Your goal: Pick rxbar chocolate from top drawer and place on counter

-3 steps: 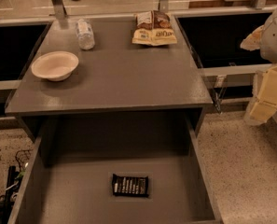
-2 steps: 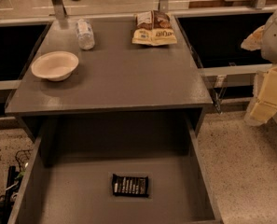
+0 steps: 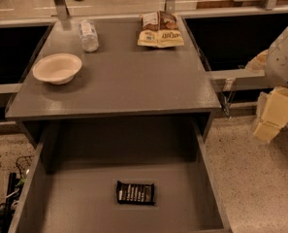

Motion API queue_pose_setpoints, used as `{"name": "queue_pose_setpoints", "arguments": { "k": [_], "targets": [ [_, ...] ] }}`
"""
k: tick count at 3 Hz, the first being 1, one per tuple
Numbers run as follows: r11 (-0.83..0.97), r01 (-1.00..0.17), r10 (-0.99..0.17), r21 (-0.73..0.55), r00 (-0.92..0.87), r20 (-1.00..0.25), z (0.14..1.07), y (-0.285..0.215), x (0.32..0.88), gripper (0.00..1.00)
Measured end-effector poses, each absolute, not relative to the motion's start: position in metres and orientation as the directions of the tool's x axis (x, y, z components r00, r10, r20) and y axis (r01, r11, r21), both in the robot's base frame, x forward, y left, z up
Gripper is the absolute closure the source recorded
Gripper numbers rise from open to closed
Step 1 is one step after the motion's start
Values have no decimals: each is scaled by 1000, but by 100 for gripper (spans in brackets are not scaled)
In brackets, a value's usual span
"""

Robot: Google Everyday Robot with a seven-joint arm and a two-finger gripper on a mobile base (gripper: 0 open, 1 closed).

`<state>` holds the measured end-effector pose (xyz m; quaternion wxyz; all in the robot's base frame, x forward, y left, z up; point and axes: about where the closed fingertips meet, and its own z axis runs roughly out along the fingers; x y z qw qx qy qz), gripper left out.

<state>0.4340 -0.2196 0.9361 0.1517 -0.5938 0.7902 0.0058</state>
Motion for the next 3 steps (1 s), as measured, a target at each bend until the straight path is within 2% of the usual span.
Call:
{"name": "queue_pose_setpoints", "arguments": {
  "k": [1, 2, 3],
  "targets": [
    [301, -948, -931, -101, -270, -246, 900, -223, 433, 0],
    [301, -949, -931, -94, -271, -246, 897, -223, 434, 0],
    [248, -965, -927, -81, -213, -309, 902, -214, 429, 0]
  ]
}}
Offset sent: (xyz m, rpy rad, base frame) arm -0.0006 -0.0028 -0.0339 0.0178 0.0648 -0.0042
